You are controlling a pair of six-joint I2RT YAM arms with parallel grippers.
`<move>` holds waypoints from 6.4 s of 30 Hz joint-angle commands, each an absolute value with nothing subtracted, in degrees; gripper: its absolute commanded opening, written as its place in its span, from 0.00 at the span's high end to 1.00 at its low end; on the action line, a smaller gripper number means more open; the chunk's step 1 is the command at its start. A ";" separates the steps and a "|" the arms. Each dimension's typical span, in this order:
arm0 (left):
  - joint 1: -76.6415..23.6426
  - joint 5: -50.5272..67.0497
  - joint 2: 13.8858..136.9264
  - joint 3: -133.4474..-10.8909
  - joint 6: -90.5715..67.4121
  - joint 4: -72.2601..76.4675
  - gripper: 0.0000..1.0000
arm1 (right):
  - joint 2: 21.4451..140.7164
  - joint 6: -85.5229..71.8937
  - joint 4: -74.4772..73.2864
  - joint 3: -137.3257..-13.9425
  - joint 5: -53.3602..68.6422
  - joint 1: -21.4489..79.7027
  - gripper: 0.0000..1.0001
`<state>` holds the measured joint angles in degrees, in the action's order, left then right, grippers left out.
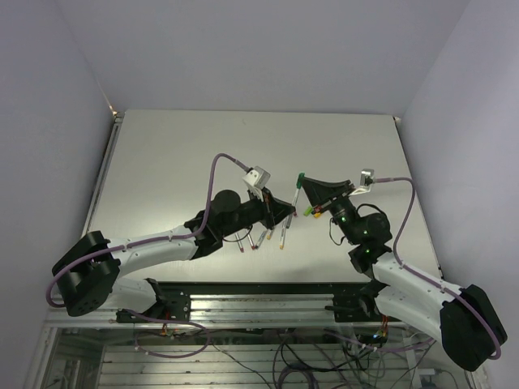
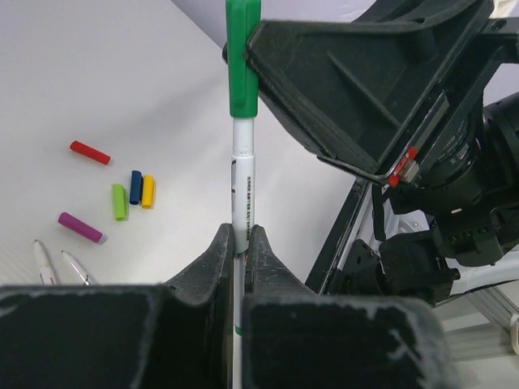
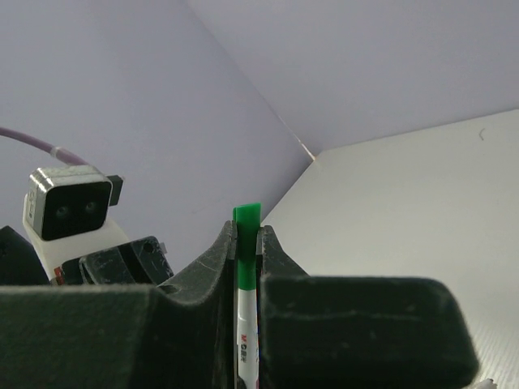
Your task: Insert the pens into the pen caps
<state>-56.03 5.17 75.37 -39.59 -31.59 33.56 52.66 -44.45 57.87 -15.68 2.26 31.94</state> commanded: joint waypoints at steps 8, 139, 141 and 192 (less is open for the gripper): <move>-55.40 1.91 72.29 -38.76 -30.28 41.17 0.93 | 55.89 -45.65 59.39 -16.26 11.11 31.99 1.00; -28.83 -18.54 120.50 -87.41 -25.41 -10.15 0.37 | 48.62 -31.77 13.43 -32.17 -22.02 34.71 0.20; -28.82 -19.16 118.61 -85.21 -25.65 -9.84 0.37 | 49.07 -33.21 12.52 -32.80 -23.74 34.45 0.19; -51.72 -21.50 88.05 -46.02 -41.24 -19.32 0.48 | 46.19 -36.62 7.94 -24.63 -30.15 33.56 0.44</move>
